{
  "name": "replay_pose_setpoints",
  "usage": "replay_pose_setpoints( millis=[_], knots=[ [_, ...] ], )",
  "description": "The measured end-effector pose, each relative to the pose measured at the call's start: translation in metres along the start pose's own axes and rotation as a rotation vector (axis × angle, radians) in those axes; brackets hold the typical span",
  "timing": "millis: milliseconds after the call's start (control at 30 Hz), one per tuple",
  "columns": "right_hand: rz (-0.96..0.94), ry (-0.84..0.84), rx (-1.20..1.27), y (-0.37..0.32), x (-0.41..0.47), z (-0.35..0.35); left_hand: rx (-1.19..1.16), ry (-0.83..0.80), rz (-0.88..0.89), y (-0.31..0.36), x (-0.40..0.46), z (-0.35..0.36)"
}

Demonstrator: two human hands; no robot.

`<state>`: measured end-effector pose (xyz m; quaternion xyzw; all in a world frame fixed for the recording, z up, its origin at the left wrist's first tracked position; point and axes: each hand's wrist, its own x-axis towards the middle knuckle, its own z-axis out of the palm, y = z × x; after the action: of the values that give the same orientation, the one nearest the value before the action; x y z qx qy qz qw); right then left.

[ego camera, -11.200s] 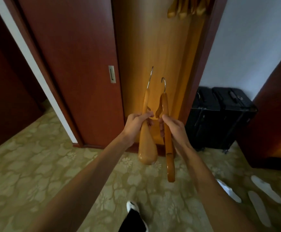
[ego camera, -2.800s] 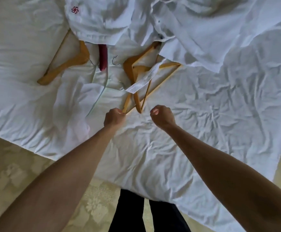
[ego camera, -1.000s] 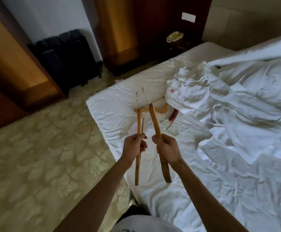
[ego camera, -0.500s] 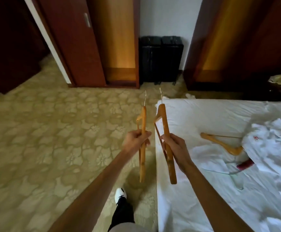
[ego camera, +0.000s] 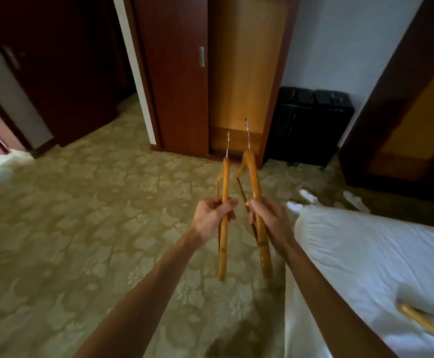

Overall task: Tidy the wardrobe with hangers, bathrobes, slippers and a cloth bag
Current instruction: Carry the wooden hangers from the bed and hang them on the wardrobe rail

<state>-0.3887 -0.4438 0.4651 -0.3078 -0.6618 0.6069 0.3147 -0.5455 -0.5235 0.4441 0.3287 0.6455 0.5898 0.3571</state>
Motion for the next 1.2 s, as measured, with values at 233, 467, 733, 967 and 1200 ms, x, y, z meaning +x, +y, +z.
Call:
replay_pose_setpoints(
  millis=[233, 467, 733, 967, 1200],
  knots=[
    [0.001, 0.027, 0.023, -0.005, 0.128, 0.016, -0.074, -0.032, 0.02, 0.03, 0.131, -0.028],
    [-0.01, 0.105, 0.007, 0.01, 0.282, 0.01, -0.103, -0.069, 0.009, 0.038, 0.298, -0.031],
    [-0.08, 0.101, 0.051, 0.003, 0.509, -0.005, -0.072, -0.085, 0.08, 0.077, 0.52, -0.048],
    [-0.107, 0.026, 0.089, -0.016, 0.679, 0.011, -0.119, -0.016, 0.069, 0.107, 0.665, -0.083],
    [-0.087, -0.011, 0.059, -0.01, 0.832, 0.032, -0.101, -0.006, 0.119, 0.114, 0.811, -0.12]
  ],
)
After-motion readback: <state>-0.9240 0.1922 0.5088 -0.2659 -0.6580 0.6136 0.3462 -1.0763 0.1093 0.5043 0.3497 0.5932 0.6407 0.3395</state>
